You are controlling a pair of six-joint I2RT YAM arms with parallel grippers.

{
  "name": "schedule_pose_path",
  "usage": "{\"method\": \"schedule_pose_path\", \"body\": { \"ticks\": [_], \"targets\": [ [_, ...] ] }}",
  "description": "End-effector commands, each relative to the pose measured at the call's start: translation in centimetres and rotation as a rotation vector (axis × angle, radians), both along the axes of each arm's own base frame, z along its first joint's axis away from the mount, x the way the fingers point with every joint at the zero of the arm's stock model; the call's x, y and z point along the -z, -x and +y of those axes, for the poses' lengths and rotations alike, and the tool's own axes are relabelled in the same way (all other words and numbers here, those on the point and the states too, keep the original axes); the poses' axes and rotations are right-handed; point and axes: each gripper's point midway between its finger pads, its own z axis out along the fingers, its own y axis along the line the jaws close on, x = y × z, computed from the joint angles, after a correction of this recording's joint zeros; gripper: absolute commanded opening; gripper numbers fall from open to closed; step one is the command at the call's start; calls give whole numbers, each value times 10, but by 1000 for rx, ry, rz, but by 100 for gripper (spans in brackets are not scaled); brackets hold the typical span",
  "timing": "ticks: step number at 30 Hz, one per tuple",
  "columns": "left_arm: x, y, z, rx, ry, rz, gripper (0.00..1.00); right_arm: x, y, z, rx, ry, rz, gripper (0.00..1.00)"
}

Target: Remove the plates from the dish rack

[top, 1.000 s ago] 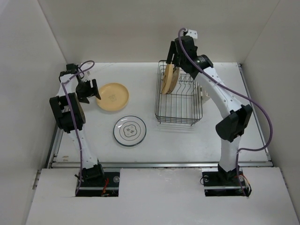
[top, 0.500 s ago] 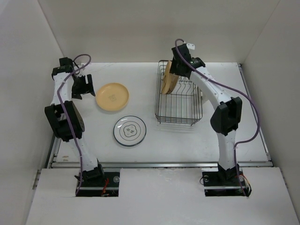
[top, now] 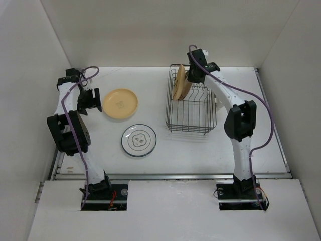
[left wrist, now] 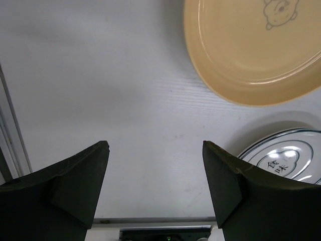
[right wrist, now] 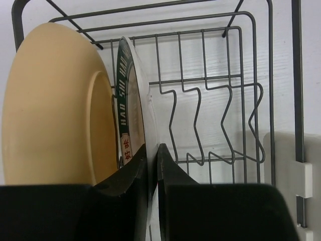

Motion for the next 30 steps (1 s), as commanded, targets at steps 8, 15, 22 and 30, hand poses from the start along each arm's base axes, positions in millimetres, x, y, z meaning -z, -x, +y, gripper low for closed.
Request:
{"method": "schedule_pose_path", "body": {
  "ticks": [8, 15, 22, 30],
  "targets": [
    [-50, 14, 2, 17, -57, -78, 73, -102, -3, -47, 202, 261, -251, 0],
    [-61, 22, -6, 36, -35, -104, 74, -143, 12, -65, 258, 322, -331, 0],
    [-64, 43, -9, 63, -50, -90, 74, -222, 63, -97, 397, 382, -452, 0],
    [-60, 56, -13, 55, -51, -101, 76, -255, 132, 1, -36, 129, -556, 0]
  ]
}}
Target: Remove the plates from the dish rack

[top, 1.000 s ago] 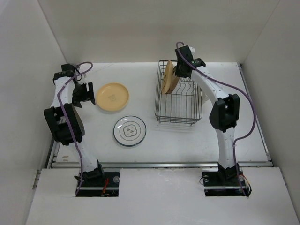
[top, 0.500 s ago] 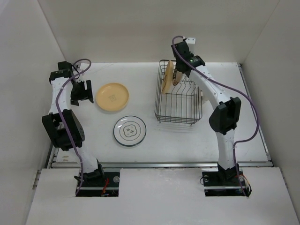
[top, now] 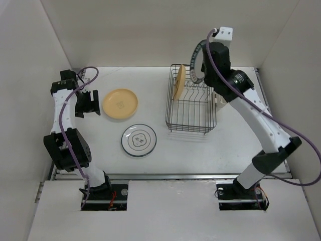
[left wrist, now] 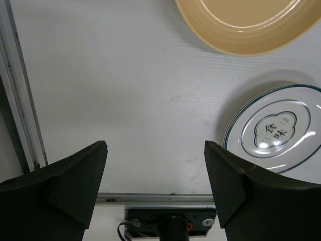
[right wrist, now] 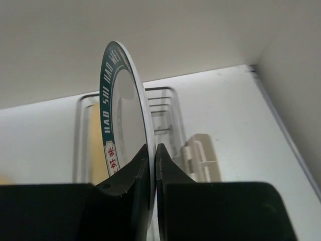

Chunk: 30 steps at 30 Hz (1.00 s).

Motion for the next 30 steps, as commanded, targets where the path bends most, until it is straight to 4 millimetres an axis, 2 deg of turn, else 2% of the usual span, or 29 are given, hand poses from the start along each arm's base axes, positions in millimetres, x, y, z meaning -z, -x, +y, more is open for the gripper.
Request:
{"method": "schedule_pose_path", "body": {
  "ticks": [1, 3, 4, 6, 7, 9, 10, 11, 13, 14, 15, 17, 18, 21, 22, 23, 25, 26, 29, 30],
  "targets": [
    [-8, 9, -3, 10, -7, -25, 76, -21, 31, 68, -297, -96, -64, 0],
    [-11, 11, 1, -3, -21, -31, 77, -9, 43, 101, -415, -113, -32, 0],
    [-11, 11, 1, -3, -21, -31, 77, 3, 58, 138, -571, -139, -2, 0],
    [-11, 9, 2, -3, -23, -40, 77, 19, 75, 177, -785, -177, 41, 0],
    [-11, 9, 2, -12, -20, -40, 77, 32, 98, 215, -1020, -235, 90, 0],
    [-11, 9, 2, -12, -20, -40, 77, 61, 120, 253, -1226, -276, 177, 0],
    [-11, 9, 2, -12, -20, -40, 77, 68, 137, 273, -1353, -307, 205, 0],
    [-11, 9, 2, -12, -20, -40, 77, 96, 134, 286, -1382, -311, 279, 0],
    [-11, 9, 2, -12, -20, -40, 77, 118, 133, 301, -1427, -324, 342, 0],
    [-11, 9, 2, -12, -20, -40, 77, 121, 134, 308, -1454, -333, 382, 0],
    [-11, 9, 2, -12, -20, -40, 77, 152, 128, 320, -1454, -335, 466, 0],
    [-11, 9, 2, -12, -20, -40, 77, 171, 133, 333, -1502, -343, 534, 0],
    [-11, 9, 2, -12, -20, -40, 78, 195, 130, 339, -1501, -337, 585, 0],
    [-11, 9, 2, -12, -20, -40, 78, 219, 126, 343, -1488, -335, 631, 0],
    [-11, 9, 2, -12, -20, -40, 78, 236, 124, 343, -1466, -327, 664, 0],
    [-11, 9, 2, -12, -20, -40, 78, 242, 121, 343, -1459, -312, 666, 2],
    [-11, 11, 1, -12, -17, -31, 78, 262, 117, 335, -1403, -276, 715, 13],
    [-14, 9, 2, -12, -20, -39, 78, 262, 114, 333, -1392, -255, 709, 19],
    [-14, 9, 2, -12, -20, -40, 78, 276, 109, 322, -1337, -192, 736, 56],
    [-14, 9, 2, -12, -20, -40, 78, 279, 107, 319, -1326, -169, 738, 62]
  ]
}}
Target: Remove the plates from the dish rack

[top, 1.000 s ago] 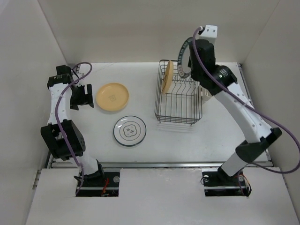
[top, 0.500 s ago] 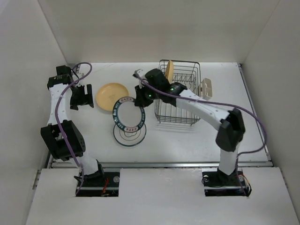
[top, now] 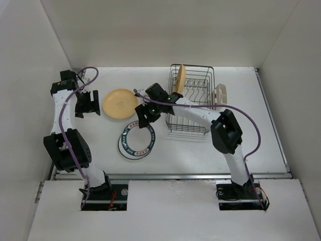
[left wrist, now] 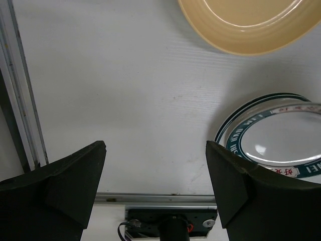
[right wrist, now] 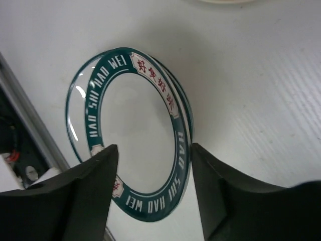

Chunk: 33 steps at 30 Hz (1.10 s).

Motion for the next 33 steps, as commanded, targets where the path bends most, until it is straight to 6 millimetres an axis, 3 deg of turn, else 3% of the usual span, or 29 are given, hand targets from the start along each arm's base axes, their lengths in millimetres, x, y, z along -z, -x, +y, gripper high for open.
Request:
{"method": "schedule_pose_path", "body": {
  "ticks": [1, 8, 13, 15, 19, 22, 25, 26, 27, 31, 33],
  "targets": [
    [-13, 5, 1, -8, -11, -32, 78, -18, -16, -7, 21, 48, -113, 67],
    [-10, 1, 2, -8, -6, -14, 78, -38, -39, -17, 93, 136, -270, 72],
    [-9, 1, 3, -8, -4, -5, 78, -82, -46, -9, 110, 43, -343, 73],
    [-9, 1, 3, -8, -4, -5, 78, -88, -53, -11, 132, 26, -348, 73],
    [-9, 1, 4, -12, -13, -2, 78, -59, -65, -13, 170, 94, -312, 69],
    [-9, 1, 4, -12, -13, -2, 78, -25, -69, -20, 225, 170, -264, 61],
    [-6, 1, 4, -12, -11, 6, 78, 18, -88, -39, 345, 318, -274, 59],
    [-6, 1, 4, -12, -11, 6, 78, 14, -91, -42, 373, 330, -286, 59],
    [-6, 1, 4, -12, -11, 6, 78, 27, -91, -42, 384, 367, -285, 57],
    [-6, -1, 5, -12, -11, 6, 78, 31, -97, -53, 452, 430, -332, 54],
    [-6, -1, 5, -12, -11, 6, 78, 34, -86, -53, 440, 453, -341, 54]
  ]
}}
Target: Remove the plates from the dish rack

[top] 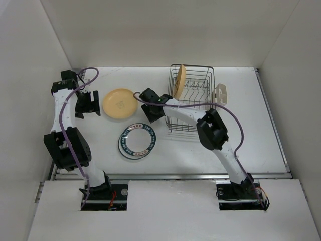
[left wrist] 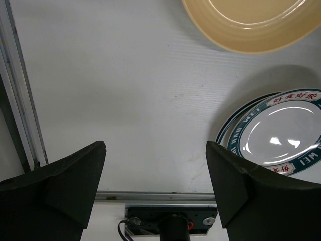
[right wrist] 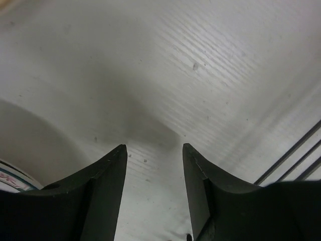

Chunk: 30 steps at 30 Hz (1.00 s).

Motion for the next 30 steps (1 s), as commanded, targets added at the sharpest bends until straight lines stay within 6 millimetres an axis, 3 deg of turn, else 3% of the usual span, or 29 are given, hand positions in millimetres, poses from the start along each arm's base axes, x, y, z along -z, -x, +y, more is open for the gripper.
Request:
{"method": "schedule_pose_path", "body": {
  "ticks": [1, 10, 17, 20, 23, 24, 25, 26, 30],
  "targets": [
    [-11, -2, 4, -10, -12, -16, 78, -43, 0, 2, 50, -4, -113, 54],
    [-11, -2, 4, -10, -12, -16, 78, -35, 29, 3, 30, 84, -161, 54],
    [-11, -2, 4, -10, -12, -16, 78, -36, 35, 8, 8, 93, -170, 54],
    [-13, -1, 4, -10, -15, -25, 78, -46, 27, -1, 49, 124, -226, 54],
    [-14, 1, 3, -10, -15, -25, 78, -87, 11, -15, 141, 144, -345, 54],
    [-14, 1, 3, -10, -15, -25, 78, -93, 11, -15, 143, 135, -351, 54],
    [-14, 1, 3, -10, -15, -25, 78, -120, 7, -16, 175, 100, -393, 54],
    [-14, 1, 3, -10, -15, -25, 78, -133, 2, -21, 208, 81, -410, 54],
    [-17, -1, 4, -10, -18, -36, 78, -215, -14, -37, 322, -29, -543, 78]
  ]
}}
